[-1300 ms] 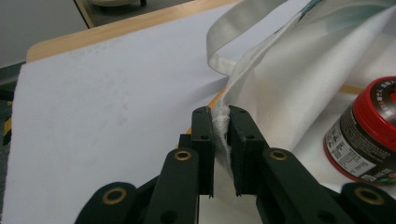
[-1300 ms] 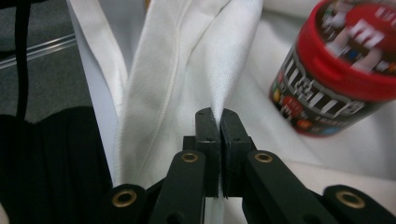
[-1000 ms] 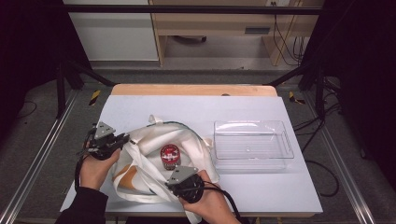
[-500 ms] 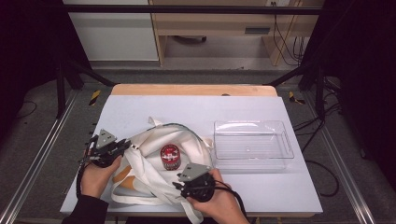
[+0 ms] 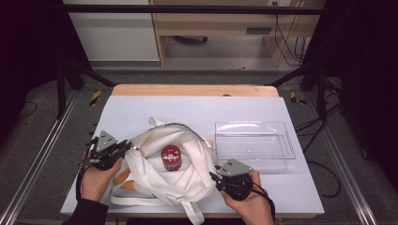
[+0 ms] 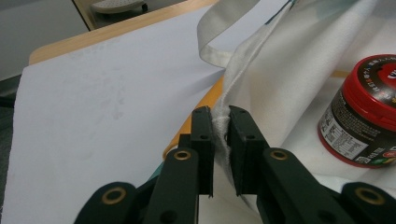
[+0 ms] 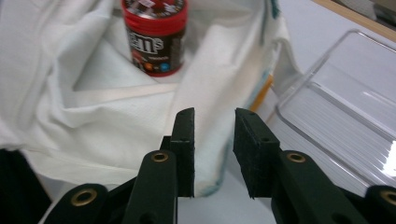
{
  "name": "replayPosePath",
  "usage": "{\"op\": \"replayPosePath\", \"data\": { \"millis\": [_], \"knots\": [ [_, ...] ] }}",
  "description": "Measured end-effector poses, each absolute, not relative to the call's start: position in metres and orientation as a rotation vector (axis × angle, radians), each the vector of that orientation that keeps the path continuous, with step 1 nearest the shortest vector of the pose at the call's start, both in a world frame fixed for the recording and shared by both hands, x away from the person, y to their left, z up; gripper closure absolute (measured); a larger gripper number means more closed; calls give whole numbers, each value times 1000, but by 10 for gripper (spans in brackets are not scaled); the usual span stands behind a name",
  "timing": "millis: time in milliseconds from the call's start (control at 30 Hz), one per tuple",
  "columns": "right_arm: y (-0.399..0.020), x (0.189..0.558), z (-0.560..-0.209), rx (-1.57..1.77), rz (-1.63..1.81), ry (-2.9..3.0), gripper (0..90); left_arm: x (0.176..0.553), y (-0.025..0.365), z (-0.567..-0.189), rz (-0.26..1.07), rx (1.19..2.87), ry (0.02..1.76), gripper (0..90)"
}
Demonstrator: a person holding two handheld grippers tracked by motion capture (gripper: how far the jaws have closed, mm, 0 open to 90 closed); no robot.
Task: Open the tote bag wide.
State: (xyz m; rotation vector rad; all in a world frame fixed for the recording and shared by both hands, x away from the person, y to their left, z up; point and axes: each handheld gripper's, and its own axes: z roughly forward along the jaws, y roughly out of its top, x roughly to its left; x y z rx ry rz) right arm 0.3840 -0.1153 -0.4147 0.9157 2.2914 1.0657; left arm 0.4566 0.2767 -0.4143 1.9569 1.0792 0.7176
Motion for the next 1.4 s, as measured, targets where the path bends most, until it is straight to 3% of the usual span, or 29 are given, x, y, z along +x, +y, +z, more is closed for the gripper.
{"op": "replayPosePath", "data": {
  "millis": [167,300,1400],
  "knots": [
    [-120,393,-428,974,1025,2314,721,456,274,-415,714,1964,1070,812],
    [-123,399,-438,999,1022,2354,879,456,273,-417,713,1975,1069,813],
    [-143,409,-464,1102,999,2419,887,459,284,-448,680,1996,1164,816]
  ]
}}
